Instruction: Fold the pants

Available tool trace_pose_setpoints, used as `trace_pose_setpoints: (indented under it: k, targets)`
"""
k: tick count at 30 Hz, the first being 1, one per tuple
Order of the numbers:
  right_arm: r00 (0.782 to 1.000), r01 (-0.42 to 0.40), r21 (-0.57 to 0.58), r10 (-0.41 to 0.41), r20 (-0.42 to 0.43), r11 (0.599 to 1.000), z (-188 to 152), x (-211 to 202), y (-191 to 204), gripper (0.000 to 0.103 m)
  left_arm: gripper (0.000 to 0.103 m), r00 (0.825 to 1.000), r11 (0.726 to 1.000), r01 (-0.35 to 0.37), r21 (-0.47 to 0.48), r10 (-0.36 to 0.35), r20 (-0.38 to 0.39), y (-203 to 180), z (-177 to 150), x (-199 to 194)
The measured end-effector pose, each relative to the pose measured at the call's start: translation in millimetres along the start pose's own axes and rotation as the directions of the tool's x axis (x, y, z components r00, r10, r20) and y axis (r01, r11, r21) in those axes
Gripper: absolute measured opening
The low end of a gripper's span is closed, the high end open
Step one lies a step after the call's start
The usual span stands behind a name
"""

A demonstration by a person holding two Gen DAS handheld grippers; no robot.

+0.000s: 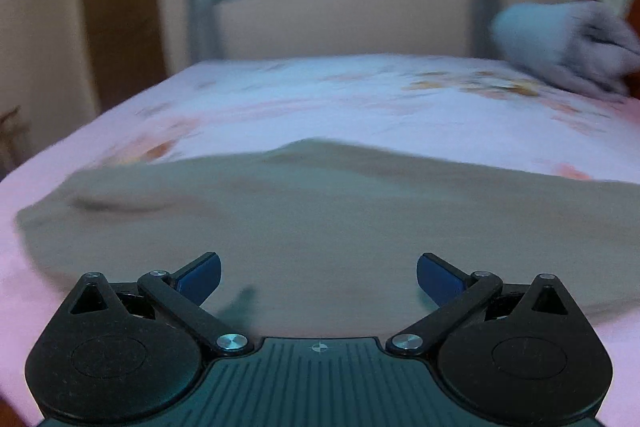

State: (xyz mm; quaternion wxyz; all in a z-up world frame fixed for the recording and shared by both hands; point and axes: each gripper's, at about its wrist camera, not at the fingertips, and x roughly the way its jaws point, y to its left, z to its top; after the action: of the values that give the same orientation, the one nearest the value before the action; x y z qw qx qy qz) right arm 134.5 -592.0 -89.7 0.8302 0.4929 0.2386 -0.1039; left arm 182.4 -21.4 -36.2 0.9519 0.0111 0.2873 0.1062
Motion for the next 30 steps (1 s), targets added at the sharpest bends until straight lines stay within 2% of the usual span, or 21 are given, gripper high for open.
trace_pose_setpoints:
  k: [3, 5, 7, 11, 13, 15, 16, 17, 18, 19, 20, 22, 24, 26, 30]
  targets:
    - [0.996, -0.017, -0.185, 0.032, 0.078, 0.983, -9.4, -12.8, 59.7, 0.003, 0.103, 0.999, 0.987, -0.038, -0.153, 0.044, 0.031, 68.3, 7.7, -6.6]
    - [0.992, -0.020, -0.360, 0.063, 0.109, 0.933, -27.4, -17.9, 116.8, 0.003, 0.103, 0.997, 0.962, -0.029, -0.270, 0.046, 0.054, 108.2, 8.3, -13.1]
    - [0.987, -0.011, -0.519, 0.092, 0.129, 0.854, -57.0, -20.2, 176.1, 0.003, 0.103, 0.996, 0.941, -0.030, -0.337, 0.058, 0.073, 133.4, 7.2, -17.3]
    - [0.985, -0.014, -0.764, 0.140, 0.100, 0.645, -145.9, -8.6, 266.1, 0.004, 0.103, 0.994, 0.921, -0.007, -0.390, 0.049, 0.100, 173.9, 0.8, -26.9]
    - [0.989, -0.037, -0.857, 0.141, 0.042, 0.514, -205.7, 7.5, 293.4, 0.004, 0.103, 0.994, 0.915, -0.007, -0.404, 0.052, 0.099, 189.4, -6.3, -27.0]
    - [0.993, -0.073, -0.917, 0.110, -0.032, 0.392, -264.3, 26.8, 305.5, 0.010, 0.103, 0.994, 0.907, -0.009, -0.420, 0.054, 0.095, 202.6, -12.5, -27.7]
    - [0.992, -0.112, -0.936, 0.091, -0.086, 0.334, -293.8, 37.0, 307.1, 0.022, 0.103, 0.994, 0.905, -0.014, -0.425, 0.057, 0.090, 210.3, -16.6, -26.9]
    - [0.982, -0.190, -0.945, 0.061, -0.180, 0.268, -323.3, 48.4, 306.7, 0.034, 0.103, 0.994, 0.901, -0.023, -0.432, 0.065, 0.082, 217.3, -20.3, -25.7]
    - [0.958, -0.283, -0.936, 0.017, -0.286, 0.209, -349.5, 55.6, 305.0, 0.032, 0.103, 0.995, 0.897, -0.026, -0.442, 0.065, 0.073, 223.3, -24.1, -23.3]
    - [0.944, -0.328, -0.926, 0.017, -0.331, 0.186, -363.7, 53.1, 303.1, 0.031, 0.103, 0.997, 0.895, -0.021, -0.445, 0.053, 0.060, 227.6, -26.0, -18.7]
    - [0.945, -0.327, -0.926, 0.054, -0.323, 0.188, -367.4, 44.4, 301.0, 0.033, 0.103, 0.998, 0.895, -0.017, -0.445, 0.042, 0.047, 228.7, -27.9, -15.8]
    - [0.949, -0.314, -0.918, 0.117, -0.294, 0.241, -352.7, 28.8, 297.6, 0.033, 0.103, 0.999, 0.899, 0.019, -0.437, -0.002, 0.039, 224.1, -31.5, -13.7]
    - [0.958, -0.274, -0.917, 0.161, -0.236, 0.289, -326.5, 15.0, 292.0, 0.034, 0.103, 0.994, 0.905, 0.110, -0.411, -0.097, 0.054, 208.4, -28.7, -9.2]
    - [0.977, -0.193, -0.921, 0.152, -0.149, 0.337, -294.5, 9.5, 286.7, 0.035, 0.103, 0.974, 0.901, 0.226, -0.371, -0.215, 0.071, 178.0, -17.7, -1.2]
    - [0.992, -0.097, -0.892, 0.114, -0.051, 0.441, -245.4, 2.4, 268.0, 0.037, 0.103, 0.916, 0.861, 0.391, -0.325, -0.400, 0.040, 114.5, 1.9, 21.1]
